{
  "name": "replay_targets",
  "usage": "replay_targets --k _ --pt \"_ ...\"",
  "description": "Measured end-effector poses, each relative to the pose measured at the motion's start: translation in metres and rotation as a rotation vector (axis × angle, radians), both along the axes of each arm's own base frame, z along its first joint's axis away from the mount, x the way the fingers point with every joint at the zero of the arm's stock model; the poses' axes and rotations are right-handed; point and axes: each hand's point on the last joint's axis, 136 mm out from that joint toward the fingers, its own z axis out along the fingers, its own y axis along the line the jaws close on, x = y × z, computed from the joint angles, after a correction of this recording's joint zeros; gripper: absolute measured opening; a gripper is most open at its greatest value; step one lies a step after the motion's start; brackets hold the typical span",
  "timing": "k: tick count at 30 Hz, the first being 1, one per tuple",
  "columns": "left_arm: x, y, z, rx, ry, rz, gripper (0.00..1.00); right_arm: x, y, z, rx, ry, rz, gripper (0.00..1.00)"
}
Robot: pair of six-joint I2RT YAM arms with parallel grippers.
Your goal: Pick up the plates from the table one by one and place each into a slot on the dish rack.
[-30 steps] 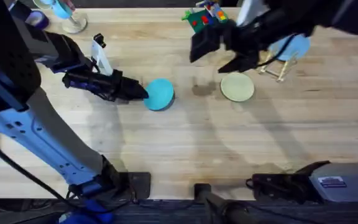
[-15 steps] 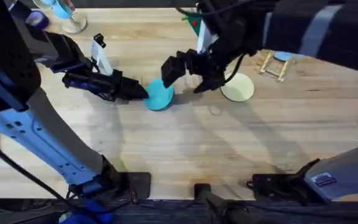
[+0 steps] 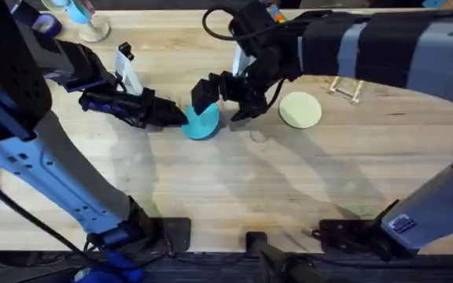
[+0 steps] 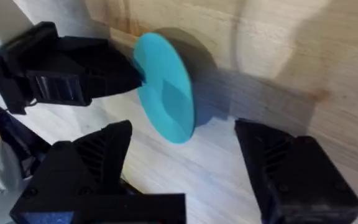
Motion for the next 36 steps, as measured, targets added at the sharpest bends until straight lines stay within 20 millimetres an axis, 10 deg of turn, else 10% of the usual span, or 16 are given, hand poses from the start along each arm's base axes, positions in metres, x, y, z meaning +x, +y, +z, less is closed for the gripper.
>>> replay_targets --k 27,36 --pt "0.000 0.000 0.000 0.000 0.000 0.000 0.041 0.017 0.024 -0.009 0.065 -0.003 -0.086 0.974" --pt "0.000 0.000 0.000 0.000 0.000 0.000 0.040 0.016 0.029 -0.008 0.076 -0.002 -0.091 0.551"
